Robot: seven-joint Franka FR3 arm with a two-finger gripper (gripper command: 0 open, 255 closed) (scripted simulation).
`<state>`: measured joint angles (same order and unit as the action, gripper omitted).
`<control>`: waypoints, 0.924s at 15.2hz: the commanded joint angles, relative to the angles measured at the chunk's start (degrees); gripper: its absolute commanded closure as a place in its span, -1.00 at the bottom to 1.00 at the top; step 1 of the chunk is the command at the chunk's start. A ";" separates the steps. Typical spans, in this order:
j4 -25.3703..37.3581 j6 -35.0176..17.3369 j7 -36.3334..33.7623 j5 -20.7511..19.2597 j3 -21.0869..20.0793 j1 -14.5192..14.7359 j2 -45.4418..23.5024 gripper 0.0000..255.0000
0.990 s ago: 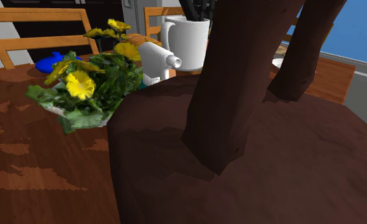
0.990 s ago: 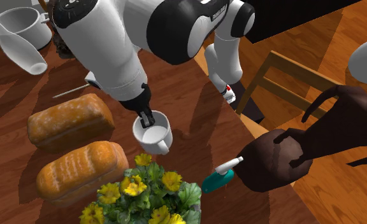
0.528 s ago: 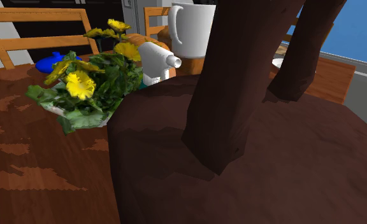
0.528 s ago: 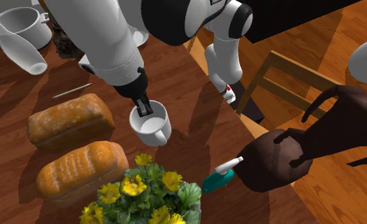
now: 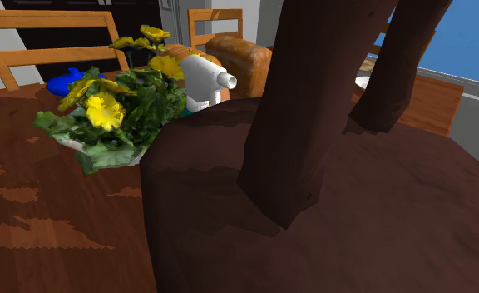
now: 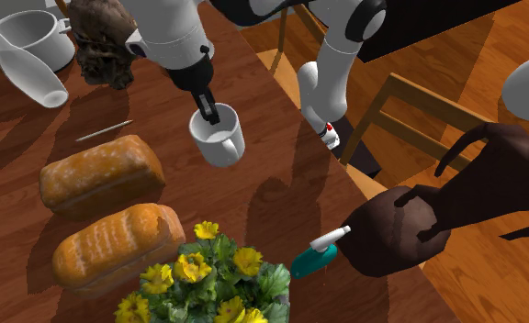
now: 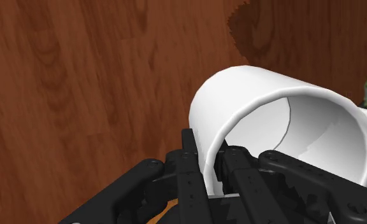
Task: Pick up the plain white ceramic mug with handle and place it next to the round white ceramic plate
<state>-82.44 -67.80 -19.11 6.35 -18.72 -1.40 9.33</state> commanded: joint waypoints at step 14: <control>-13.08 1.51 24.09 -4.62 15.81 -6.74 13.35 1.00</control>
<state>-95.69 -66.67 3.49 2.27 -3.87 -7.77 22.49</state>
